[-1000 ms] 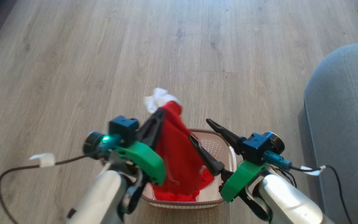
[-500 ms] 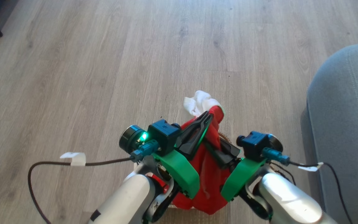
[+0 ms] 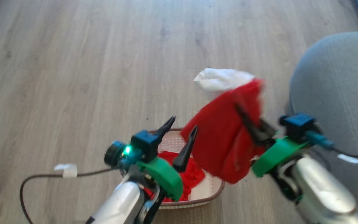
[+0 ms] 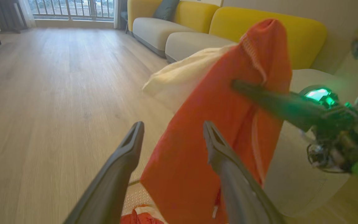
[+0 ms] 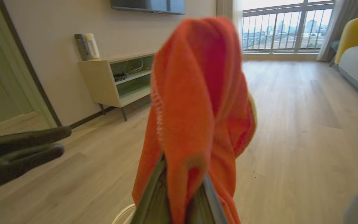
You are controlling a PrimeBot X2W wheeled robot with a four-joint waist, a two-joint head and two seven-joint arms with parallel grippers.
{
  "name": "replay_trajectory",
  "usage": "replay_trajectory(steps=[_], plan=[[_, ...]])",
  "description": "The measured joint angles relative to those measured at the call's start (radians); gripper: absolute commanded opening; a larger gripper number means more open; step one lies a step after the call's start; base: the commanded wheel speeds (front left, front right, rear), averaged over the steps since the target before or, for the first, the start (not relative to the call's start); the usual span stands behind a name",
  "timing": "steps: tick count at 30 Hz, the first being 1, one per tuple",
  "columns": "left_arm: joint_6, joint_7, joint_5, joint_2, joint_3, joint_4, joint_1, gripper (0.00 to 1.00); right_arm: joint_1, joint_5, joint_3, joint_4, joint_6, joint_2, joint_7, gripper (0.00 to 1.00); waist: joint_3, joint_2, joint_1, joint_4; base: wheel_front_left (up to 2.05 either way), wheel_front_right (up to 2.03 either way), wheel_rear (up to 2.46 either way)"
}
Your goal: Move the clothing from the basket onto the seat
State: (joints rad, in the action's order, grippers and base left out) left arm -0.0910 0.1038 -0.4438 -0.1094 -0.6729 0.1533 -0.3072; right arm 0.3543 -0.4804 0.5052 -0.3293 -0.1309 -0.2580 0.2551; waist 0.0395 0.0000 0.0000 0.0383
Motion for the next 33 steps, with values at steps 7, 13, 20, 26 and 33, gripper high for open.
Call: replay_trajectory(steps=[7,13,20,26,33], plan=[[0.036,0.104,0.002,0.008,-0.012,0.150,0.026,1.00,-0.011,0.009,-0.109,0.041,0.000,-0.035,0.000,0.00,0.010,0.0000,0.0000,-0.062,0.00,0.00,0.00],[0.071,0.137,0.002,0.031,-0.023,0.224,0.021,1.00,-0.068,0.023,-0.174,0.066,0.000,-0.061,0.000,0.00,0.023,0.0000,0.0000,-0.120,0.00,0.00,0.00],[0.091,0.145,0.005,0.045,-0.037,0.230,0.009,1.00,-0.083,0.032,-0.209,0.087,0.000,-0.062,0.000,0.00,0.031,0.0000,0.0000,-0.191,0.00,0.00,0.00],[0.098,0.145,0.016,0.050,-0.038,0.214,0.002,1.00,-0.086,0.041,-0.217,0.092,0.000,-0.061,0.000,0.00,0.040,0.0000,0.0000,-0.266,0.00,0.00,0.00],[0.107,0.145,0.024,0.052,-0.043,0.207,0.002,1.00,-0.101,0.042,-0.229,0.099,0.000,-0.061,0.000,0.00,0.059,0.0000,0.0001,-0.341,0.00,0.00,0.00]])
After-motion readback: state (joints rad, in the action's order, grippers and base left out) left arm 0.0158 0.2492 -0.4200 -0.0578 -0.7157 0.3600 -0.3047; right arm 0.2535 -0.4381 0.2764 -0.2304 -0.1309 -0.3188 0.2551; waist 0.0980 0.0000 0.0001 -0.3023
